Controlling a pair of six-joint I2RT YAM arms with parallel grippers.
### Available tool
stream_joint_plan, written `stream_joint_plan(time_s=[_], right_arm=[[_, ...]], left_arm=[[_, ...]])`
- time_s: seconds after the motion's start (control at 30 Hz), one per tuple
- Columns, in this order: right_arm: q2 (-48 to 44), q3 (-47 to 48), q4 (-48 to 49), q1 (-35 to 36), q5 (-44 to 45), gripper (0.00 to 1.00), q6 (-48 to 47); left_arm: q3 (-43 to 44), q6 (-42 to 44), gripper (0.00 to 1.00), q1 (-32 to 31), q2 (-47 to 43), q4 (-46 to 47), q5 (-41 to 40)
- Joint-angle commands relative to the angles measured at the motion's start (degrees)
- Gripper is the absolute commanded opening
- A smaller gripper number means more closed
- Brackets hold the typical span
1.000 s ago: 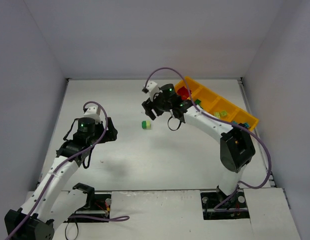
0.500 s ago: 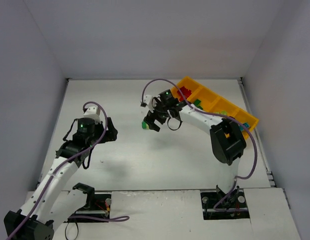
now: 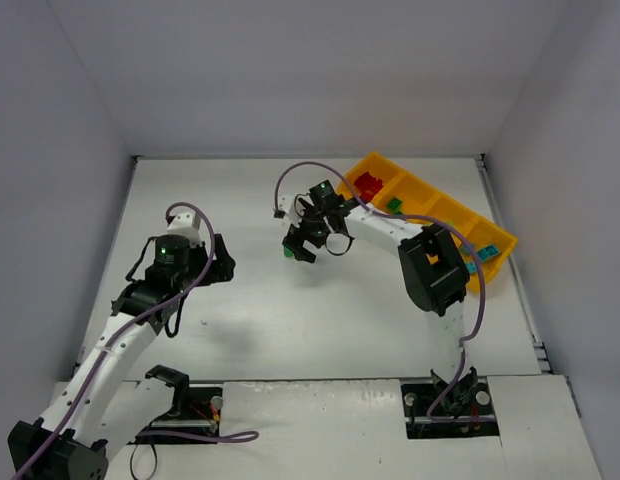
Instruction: Sort the legos into containers by color
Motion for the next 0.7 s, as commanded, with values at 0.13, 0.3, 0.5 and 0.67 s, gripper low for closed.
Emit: stream_joint_plan(time_s=[0.13,0.3,0.5,0.67], right_arm=[[2.58,5.51,-0.94,0.92,0.33,0.91,-3.07],[4.07,6.83,-1.55,0.92,-0.38,0.88,-3.43],[5.04,6.3,-1.99,1.01,-0.46,0.84,-3.95],[5.48,6.04,-1.99,0.92,-0.82,0.77,-3.95]], left_arm=[[1.89,0.73,0.81,-0.1,0.79,2.61,-0.11],[1.8,0.82,0.81,-0.1,1.06,2.44,-0.2],[1.97,0.91,0.81,-0.1,1.06,2.26,-0.55],[1.89,0.91,0.81,-0.02,0.88,2.17,-0.73]])
